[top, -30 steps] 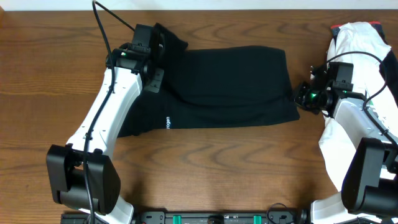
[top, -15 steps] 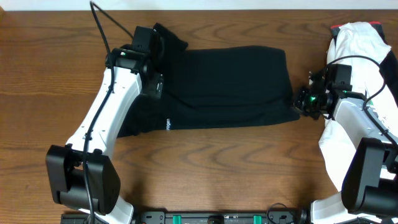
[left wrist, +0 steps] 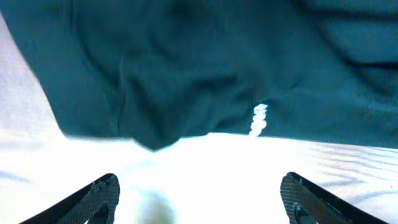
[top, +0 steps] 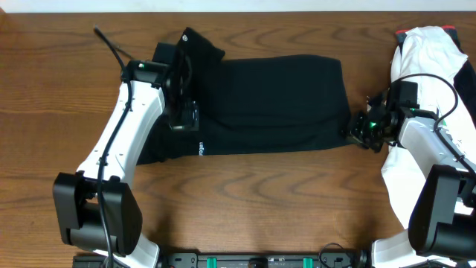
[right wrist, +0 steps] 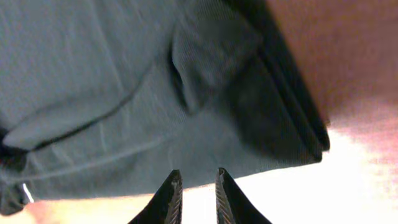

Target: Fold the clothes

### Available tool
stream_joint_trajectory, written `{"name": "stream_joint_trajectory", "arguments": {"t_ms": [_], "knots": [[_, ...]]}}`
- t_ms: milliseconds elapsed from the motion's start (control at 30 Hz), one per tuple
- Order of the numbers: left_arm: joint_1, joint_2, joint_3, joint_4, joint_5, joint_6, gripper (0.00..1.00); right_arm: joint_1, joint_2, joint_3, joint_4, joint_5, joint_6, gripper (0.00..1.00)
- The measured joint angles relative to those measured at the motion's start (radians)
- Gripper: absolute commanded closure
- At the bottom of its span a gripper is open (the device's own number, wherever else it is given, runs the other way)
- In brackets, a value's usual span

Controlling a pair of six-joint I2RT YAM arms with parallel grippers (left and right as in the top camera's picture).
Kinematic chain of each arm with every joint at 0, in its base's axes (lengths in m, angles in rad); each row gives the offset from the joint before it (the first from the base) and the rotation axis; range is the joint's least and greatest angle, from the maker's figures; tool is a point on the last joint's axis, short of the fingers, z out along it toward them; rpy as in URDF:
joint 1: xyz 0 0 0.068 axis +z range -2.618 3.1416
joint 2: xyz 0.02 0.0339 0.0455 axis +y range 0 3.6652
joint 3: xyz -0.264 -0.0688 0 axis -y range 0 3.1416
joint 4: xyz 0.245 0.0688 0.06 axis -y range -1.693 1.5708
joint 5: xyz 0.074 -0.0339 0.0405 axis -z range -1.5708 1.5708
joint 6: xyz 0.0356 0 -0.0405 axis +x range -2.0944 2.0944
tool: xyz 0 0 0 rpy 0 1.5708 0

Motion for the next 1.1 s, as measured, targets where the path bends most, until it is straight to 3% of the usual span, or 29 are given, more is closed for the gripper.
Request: {"name": "stream_joint_trajectory", "arguments": {"t_ms": [133,300,467,567,800,933,1100], "knots": [[0.043,0.0,-0.085,0.003,0.002,-0.052,0.13,0.0,0.0,0.0,-0.035,0.0,-0.01,0.69],[0.117,0.0,-0.198,0.106,0.003,-0.061,0.13,0.0,0.0,0.0,-0.058,0.014,-0.021,0.68],[0.166,0.0,-0.284,0.235,0.019,0.008,0.15,0.003,0.0,0.0,-0.08,0.035,-0.021,0.67],[0.167,0.0,-0.309,0.302,0.027,0.079,0.29,0.006,0.0,0.0,-0.089,0.048,-0.021,0.67],[0.167,0.0,-0.327,0.35,0.079,0.231,0.92,0.006,0.0,0.0,-0.101,0.079,-0.021,0.66],[0.167,0.0,-0.327,0.339,0.08,0.268,0.94,0.006,0.0,0.0,-0.101,0.096,-0.021,0.65],[0.168,0.0,-0.327,0.309,0.038,0.248,0.94,0.009,0.002,0.0,-0.055,0.071,-0.07,0.76]]}}
